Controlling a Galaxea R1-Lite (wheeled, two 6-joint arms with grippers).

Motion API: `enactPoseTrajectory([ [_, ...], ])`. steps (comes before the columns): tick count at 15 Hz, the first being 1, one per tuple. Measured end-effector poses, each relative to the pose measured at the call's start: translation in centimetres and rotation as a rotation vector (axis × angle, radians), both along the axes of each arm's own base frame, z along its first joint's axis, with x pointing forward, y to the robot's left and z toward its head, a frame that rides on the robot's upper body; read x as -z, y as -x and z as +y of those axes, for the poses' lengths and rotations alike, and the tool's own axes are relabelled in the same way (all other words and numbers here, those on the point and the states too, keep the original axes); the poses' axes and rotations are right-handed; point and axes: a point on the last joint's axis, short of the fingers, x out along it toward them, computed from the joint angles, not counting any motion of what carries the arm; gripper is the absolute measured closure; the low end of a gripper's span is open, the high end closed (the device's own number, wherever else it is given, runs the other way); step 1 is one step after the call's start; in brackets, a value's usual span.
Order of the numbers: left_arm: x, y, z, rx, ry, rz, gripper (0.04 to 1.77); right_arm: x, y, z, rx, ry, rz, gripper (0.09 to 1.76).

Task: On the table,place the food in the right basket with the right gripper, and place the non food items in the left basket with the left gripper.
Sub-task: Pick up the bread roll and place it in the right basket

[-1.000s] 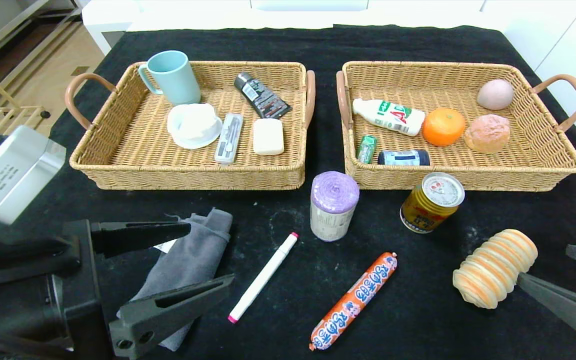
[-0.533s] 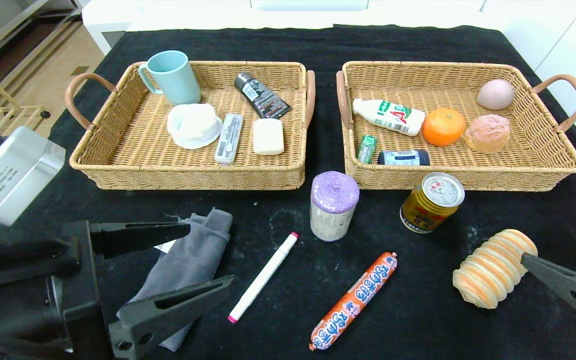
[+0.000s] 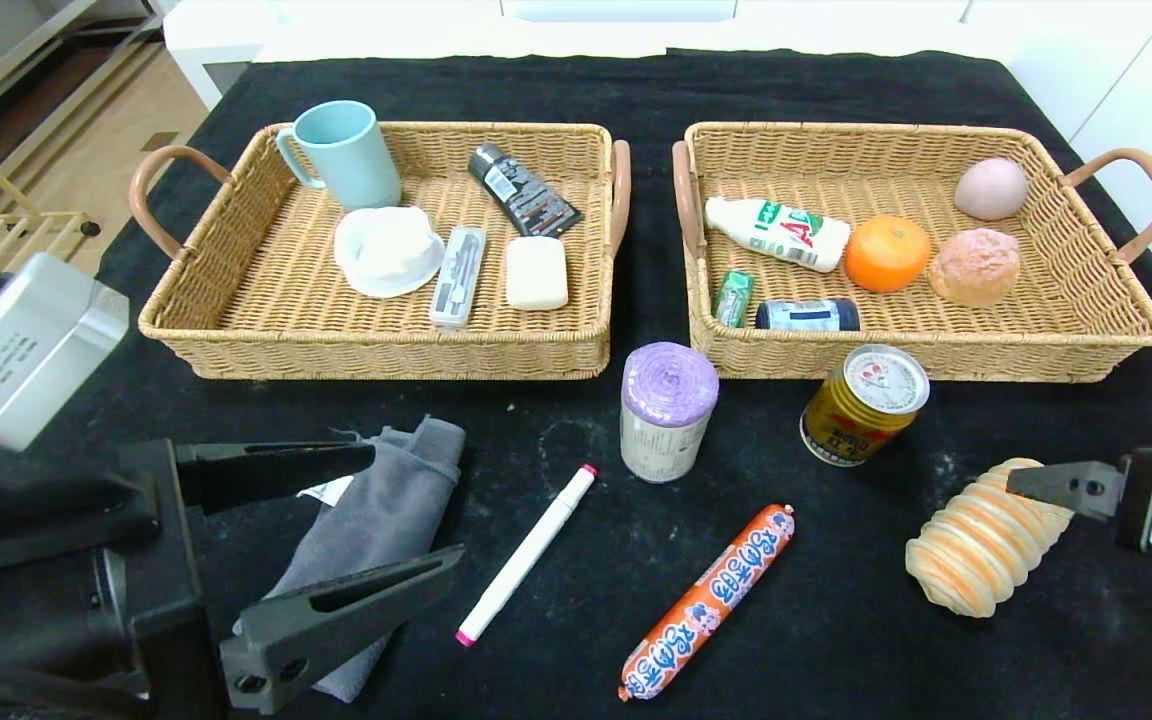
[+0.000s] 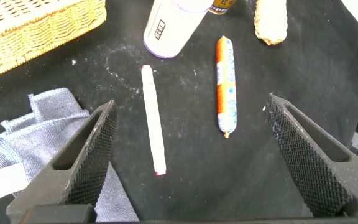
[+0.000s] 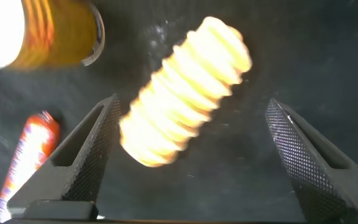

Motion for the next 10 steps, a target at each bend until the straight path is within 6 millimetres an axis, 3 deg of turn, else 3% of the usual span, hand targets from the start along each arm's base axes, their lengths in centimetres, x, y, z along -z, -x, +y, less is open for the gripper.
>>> enactPoseTrajectory([
  [5,0.0,0.1,0.0,0.0,0.001,-0.001,0.09,-0.8,-3.0,0.3,0.107,-0.166,0.132,0.14],
  [10,0.1,0.0,0.0,-0.001,-0.003,0.003,0.09,0.1,-4.6,-0.9,0.143,-0.217,0.206,0.14],
])
